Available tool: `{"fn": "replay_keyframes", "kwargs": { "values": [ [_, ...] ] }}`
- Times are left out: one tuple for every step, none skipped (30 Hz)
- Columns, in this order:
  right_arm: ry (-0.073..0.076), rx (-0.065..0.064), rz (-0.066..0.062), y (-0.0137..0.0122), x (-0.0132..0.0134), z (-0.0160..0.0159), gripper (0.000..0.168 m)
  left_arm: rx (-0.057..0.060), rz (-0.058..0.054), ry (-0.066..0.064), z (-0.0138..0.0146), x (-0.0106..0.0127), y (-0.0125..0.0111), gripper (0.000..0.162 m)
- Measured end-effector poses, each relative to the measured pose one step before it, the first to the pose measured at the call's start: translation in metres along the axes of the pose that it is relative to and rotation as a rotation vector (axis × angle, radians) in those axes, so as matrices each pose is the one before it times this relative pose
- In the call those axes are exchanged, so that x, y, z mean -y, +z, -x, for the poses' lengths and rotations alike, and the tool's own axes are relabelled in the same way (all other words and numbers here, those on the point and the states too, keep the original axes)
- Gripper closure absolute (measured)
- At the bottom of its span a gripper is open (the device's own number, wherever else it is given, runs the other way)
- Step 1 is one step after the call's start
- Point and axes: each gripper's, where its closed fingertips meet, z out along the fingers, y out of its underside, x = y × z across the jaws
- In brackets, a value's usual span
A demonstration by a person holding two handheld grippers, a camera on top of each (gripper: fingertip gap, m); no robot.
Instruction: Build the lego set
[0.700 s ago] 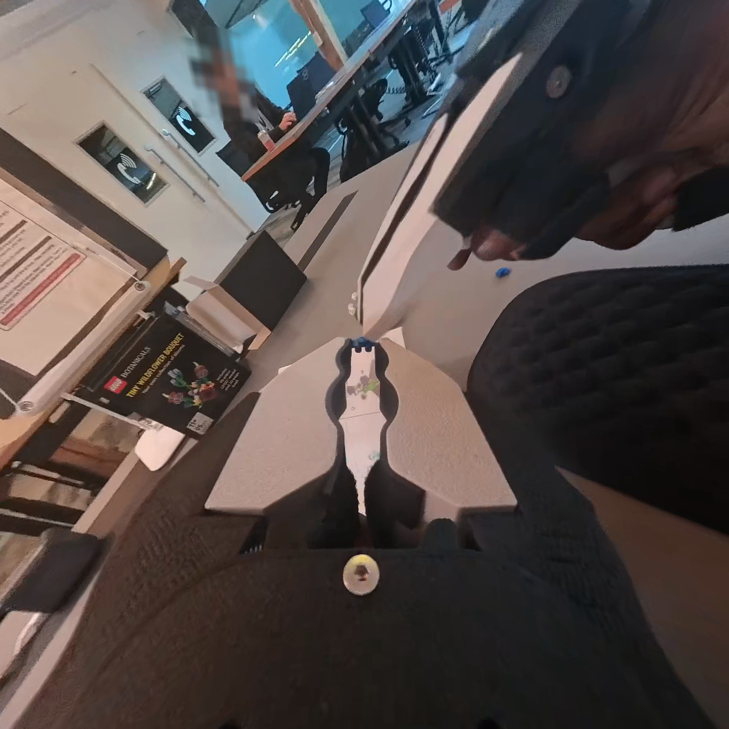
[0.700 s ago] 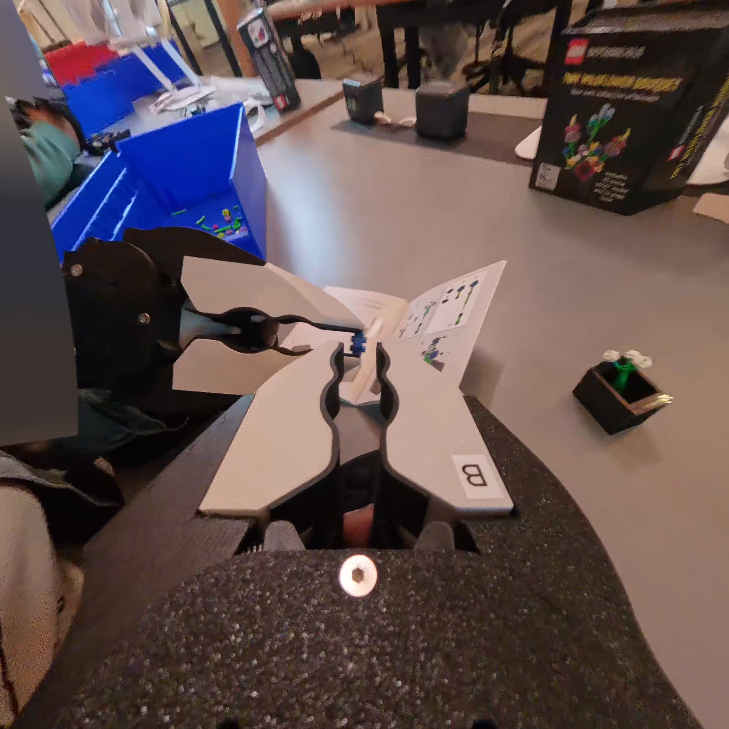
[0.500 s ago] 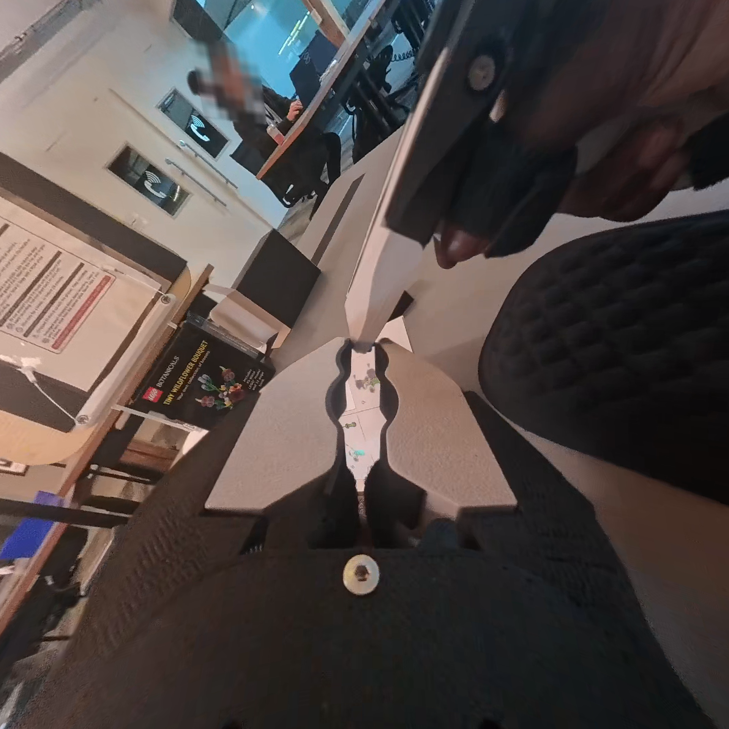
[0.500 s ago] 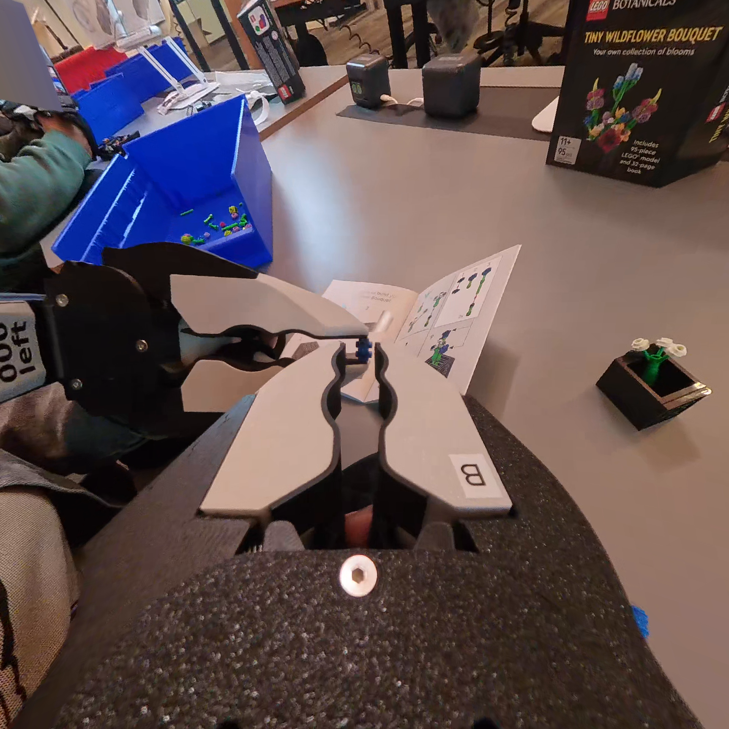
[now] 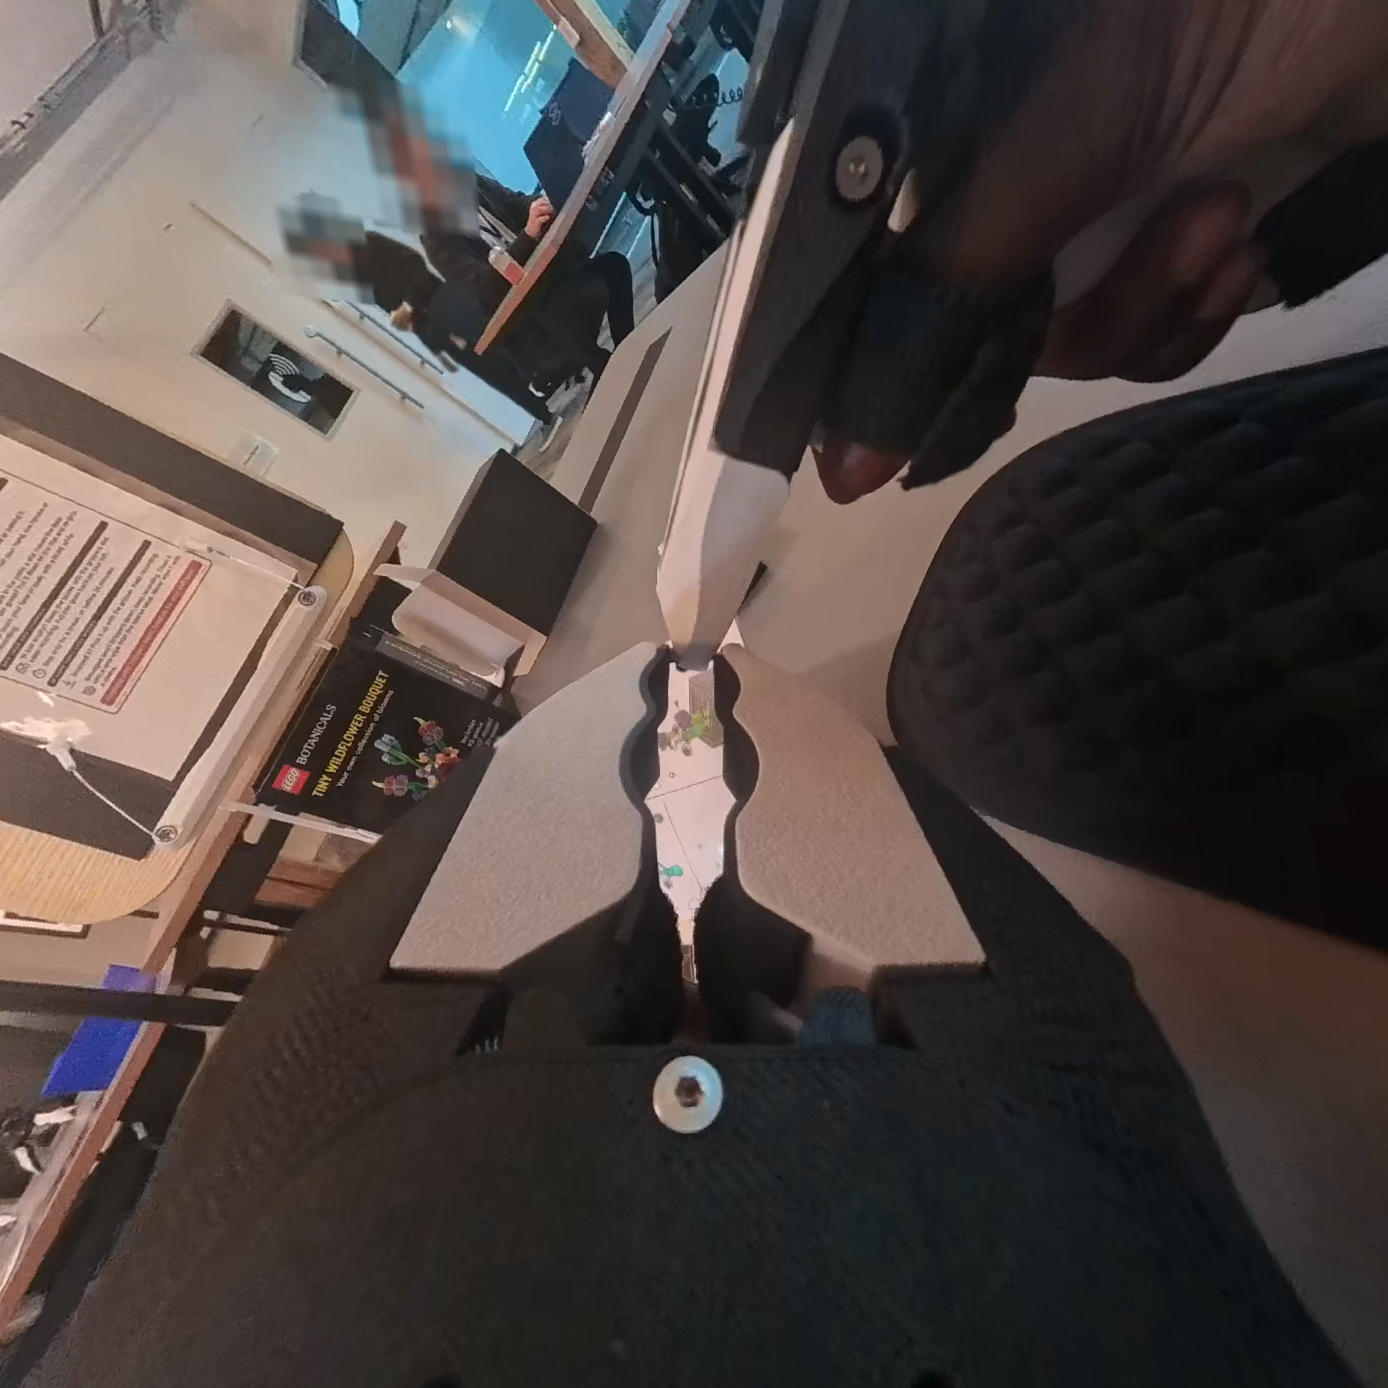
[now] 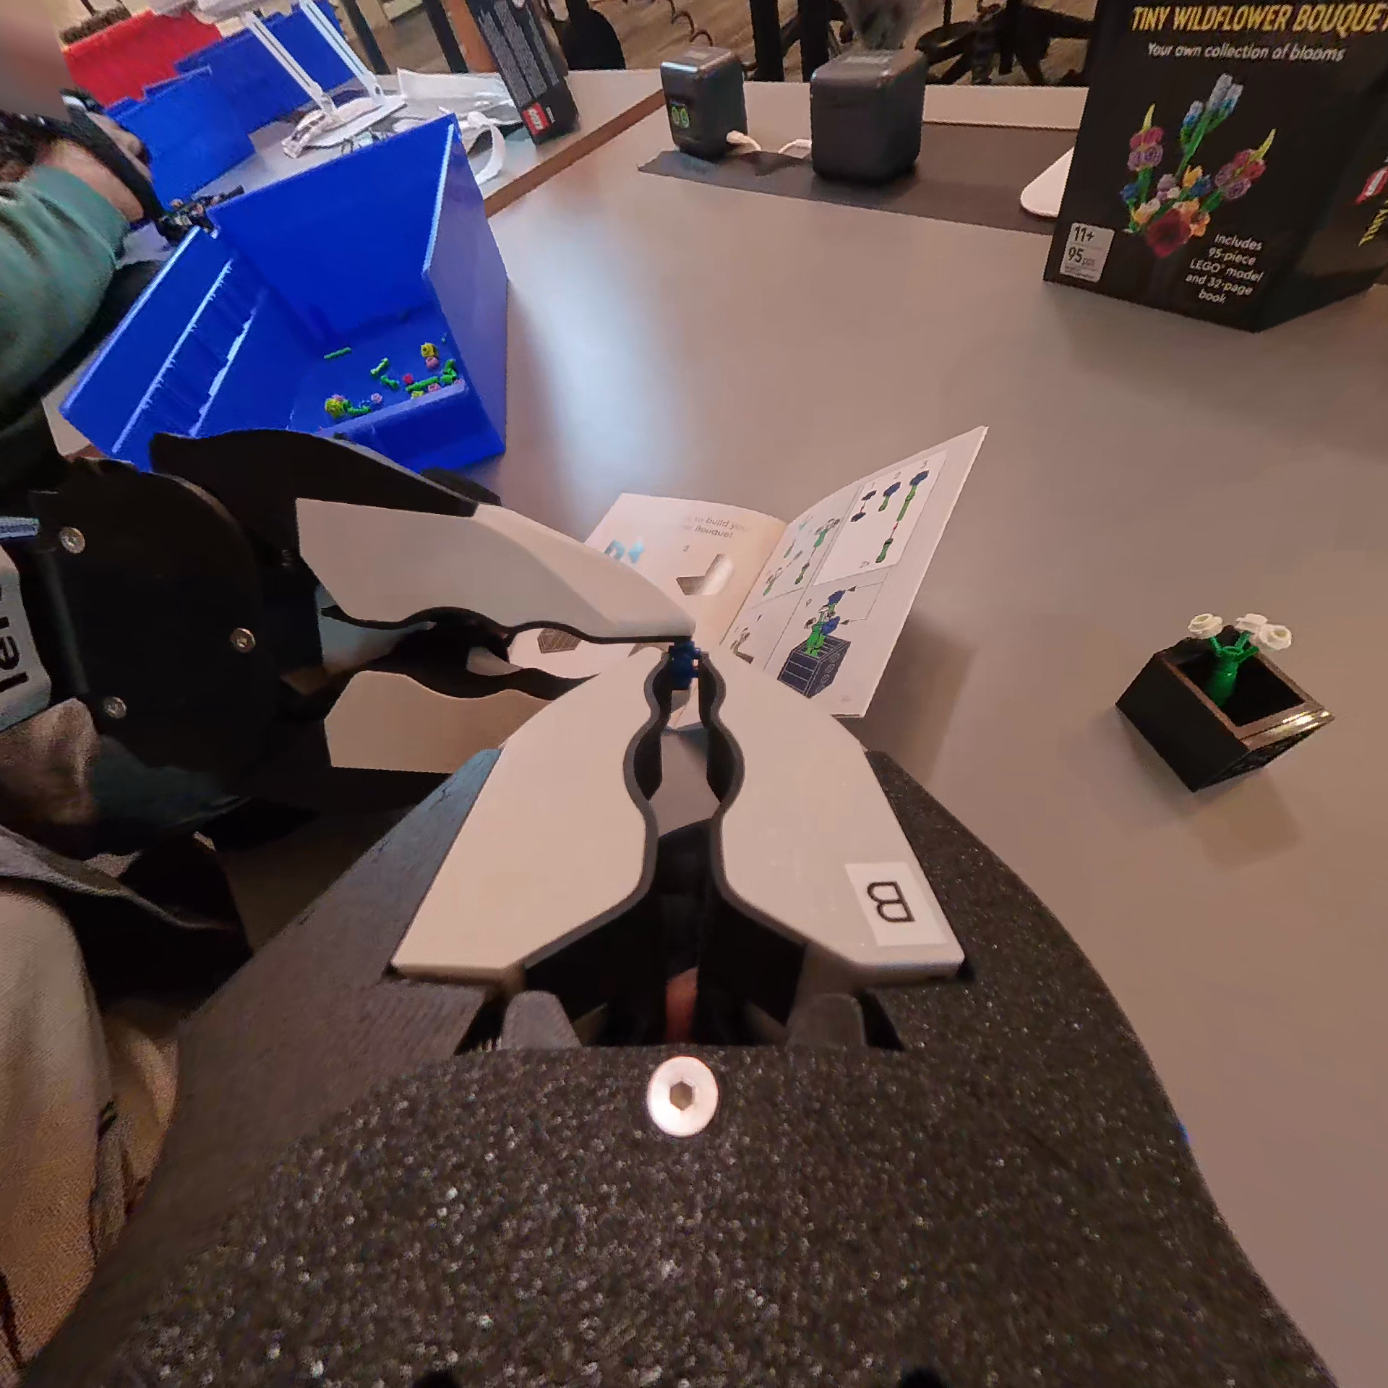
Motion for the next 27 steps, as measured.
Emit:
{"fn": "replay_keyframes", "kwargs": {
  "values": [
    [-0.0051, 0.006, -0.005, -0.00101, 0.00047, -0.00001, 0.162, 0.0007, -0.0077, -0.0047, 0.00001, 0.00108, 0.00023, 0.15],
    [0.0036, 0.0112, -0.0059, -0.00162, 0.00033, -0.00014, 0.162, -0.0051, -0.0111, -0.015, -0.00034, 0.0015, 0.00041, 0.15],
    [0.0097, 0.0126, -0.0086, -0.00247, 0.00034, -0.00068, 0.162, -0.0045, -0.0119, -0.0281, 0.00034, 0.00152, -0.00012, 0.148],
    [0.013, 0.0052, -0.0102, -0.00422, 0.00023, -0.00284, 0.162, 0.0049, -0.0147, -0.0405, 0.00284, 0.00137, -0.00063, 0.146],
    [0.0115, -0.0053, -0.0066, -0.0061, -0.00028, -0.00566, 0.162, 0.0007, -0.0159, -0.0493, 0.00354, 0.00084, -0.00103, 0.143],
    [0.0103, -0.0136, -0.0086, -0.00819, -0.00049, -0.00806, 0.162, -0.0022, -0.0117, -0.0589, 0.00421, -0.0005, -0.0008, 0.141],
    [0.0128, -0.019, -0.0098, -0.00962, -0.00069, -0.00995, 0.162, -0.0089, -0.0051, -0.0618, 0.00394, -0.00185, -0.00044, 0.14],
    [0.0145, -0.0109, -0.0085, -0.01035, -0.00147, -0.00987, 0.162, -0.0152, -0.0035, -0.0606, 0.00306, -0.00205, -0.00037, 0.139],
    [0.0209, -0.0116, -0.0056, -0.01023, -0.00289, -0.01066, 0.162, -0.0129, -0.0114, -0.0598, 0.00304, -0.00077, -0.00059, 0.138],
    [0.0276, -0.0238, -0.0055, -0.00997, -0.00406, -0.01287, 0.162, -0.0121, -0.0193, -0.0582, 0.00262, 0.00092, -0.00079, 0.136],
    [0.0311, -0.0163, -0.0064, -0.0088, -0.00458, -0.01199, 0.162, -0.0163, -0.0229, -0.0576, 0.0015, 0.00164, -0.00078, 0.136],
    [0.032, -0.0044, -0.0029, -0.00743, -0.00502, -0.00978, 0.162, -0.0176, -0.0204, -0.0546, 0.00094, 0.00124, -0.00053, 0.136],
    [0.0199, -0.0032, 0.0011, -0.00613, -0.00501, -0.00791, 0.162, -0.0185, -0.0149, -0.0448, 0.00023, 0.00073, -0.0003, 0.135],
    [0.0041, -0.0159, 0.0112, -0.00522, -0.00559, -0.0082, 0.162, -0.0099, -0.0068, -0.0308, 0.0009, -0.00033, -0.00007, 0.135],
    [-0.0133, -0.0215, 0.017, -0.0043, -0.00565, -0.00769, 0.162, -0.004, -0.0014, -0.0134, 0.00094, -0.00075, -0.00008, 0.135],
    [-0.0227, -0.0171, 0.0224, -0.00296, -0.00578, -0.00621, 0.162, -0.0001, 0.0005, -0.0014, 0.00073, -0.0008, 0.00005, 0.135],
    [-0.0283, -0.0101, 0.0249, -0.00146, -0.00531, -0.00467, 0.162, 0.002, 0.0006, 0.0036, 0.00034, -0.00043, 0.00019, 0.135],
    [-0.0407, 0.0023, 0.0219, -0.00025, -0.00416, -0.00245, 0.162, -0.0014, 0.0008, 0.0047, -0.00048, -0.00026, 0.00034, 0.135],
    [-0.0591, 0.0187, 0.0166, 0.00073, -0.00261, 0.00039, 0.162, -0.0055, 0.0014, 0.0048, -0.00115, -0.00049, 0.00051, 0.134],
    [-0.0764, 0.0232, 0.0172, 0.00163, -0.00196, 0.00132, 0.162, -0.004, 0.0027, 0.0054, -0.00098, -0.00071, 0.00071, 0.134],
    [-0.0917, 0.0255, 0.0236, 0.00208, -0.00212, 0.00135, 0.162, 0.0001, 0.0051, 0.0066, -0.00029, -0.00113, 0.0005, 0.134],
    [-0.0981, 0.0255, 0.0264, 0.00238, -0.00197, 0.00103, 0.162, 0.0031, 0.0037, 0.008, 0.0003, -0.00098, 0.00041, 0.134],
    [-0.0913, 0.0238, 0.0231, 0.00238, -0.00079, 0.00013, 0.162, 0.0047, 0.0003, 0.0055, 0.00087, -0.00042, -0.00005, 0.135],
    [-0.0767, 0.0245, 0.0188, 0.00202, 0.00034, -0.00064, 0.162, 0.0027, -0.0007, -0.0002, 0.00086, -0.00036, -0.00027, 0.134],
    [-0.0661, 0.0338, 0.0112, 0.00157, 0.00165, 0.00001, 0.162, -0.0001, 0.0026, -0.0051, 0.00093, -0.00068, -0.00006, 0.134],
    [-0.0586, 0.0355, 0.0045, 0.00121, 0.00274, -0.00023, 0.162, -0.0089, 0.0077, -0.0056, -0.00013, -0.00147, 0.00021, 0.134],
    [-0.0518, 0.0293, 0.0082, 0.00107, 0.00225, -0.00142, 0.162, -0.0168, 0.0164, -0.0064, -0.00124, -0.00266, 0.00089, 0.132]
  ]
}}
